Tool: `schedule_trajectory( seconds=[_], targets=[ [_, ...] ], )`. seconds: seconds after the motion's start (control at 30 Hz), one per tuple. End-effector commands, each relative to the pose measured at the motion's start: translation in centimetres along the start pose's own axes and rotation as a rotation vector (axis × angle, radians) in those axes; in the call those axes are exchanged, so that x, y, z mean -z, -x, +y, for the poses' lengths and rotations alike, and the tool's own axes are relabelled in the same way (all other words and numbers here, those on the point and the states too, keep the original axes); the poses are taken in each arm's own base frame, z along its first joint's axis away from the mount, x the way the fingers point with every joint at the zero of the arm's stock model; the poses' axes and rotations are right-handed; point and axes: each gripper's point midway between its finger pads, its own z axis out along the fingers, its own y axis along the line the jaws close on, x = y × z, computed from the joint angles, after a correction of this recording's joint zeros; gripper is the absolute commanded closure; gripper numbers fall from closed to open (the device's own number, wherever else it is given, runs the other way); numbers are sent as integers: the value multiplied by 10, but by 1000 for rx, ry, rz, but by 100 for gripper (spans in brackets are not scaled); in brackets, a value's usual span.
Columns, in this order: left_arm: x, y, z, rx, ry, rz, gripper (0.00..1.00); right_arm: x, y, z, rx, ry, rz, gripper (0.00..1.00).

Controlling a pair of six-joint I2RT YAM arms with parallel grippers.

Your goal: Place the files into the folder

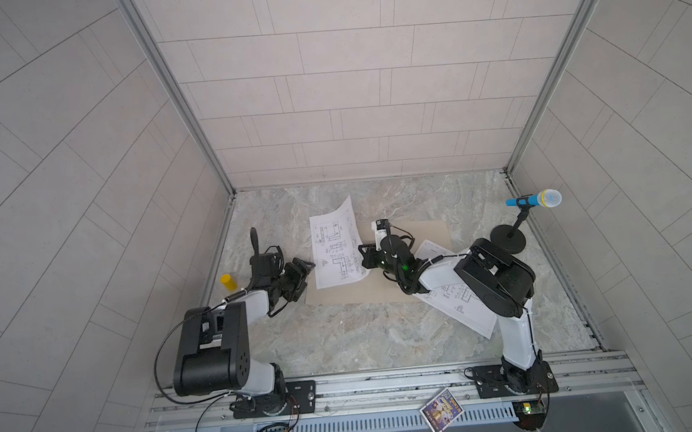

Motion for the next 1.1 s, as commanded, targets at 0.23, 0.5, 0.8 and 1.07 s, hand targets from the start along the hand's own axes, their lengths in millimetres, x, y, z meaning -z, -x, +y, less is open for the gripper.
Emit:
schedule_trajectory(
  seconds=[0.23,0.5,0.8,1.07],
  targets=[
    [-1,-21,32,63,101,54,19,8,7,6,-28,2,-39,100],
    [0,-21,32,62,101,50,19,7,0,4,-74,-6,-22,100],
    [0,-22,33,62,101,53,19,12,-5,-5,-105,-59,-7,100],
    [0,-22,34,64,103,53,19,14,1,-26,-83,-149,46,84]
  ],
)
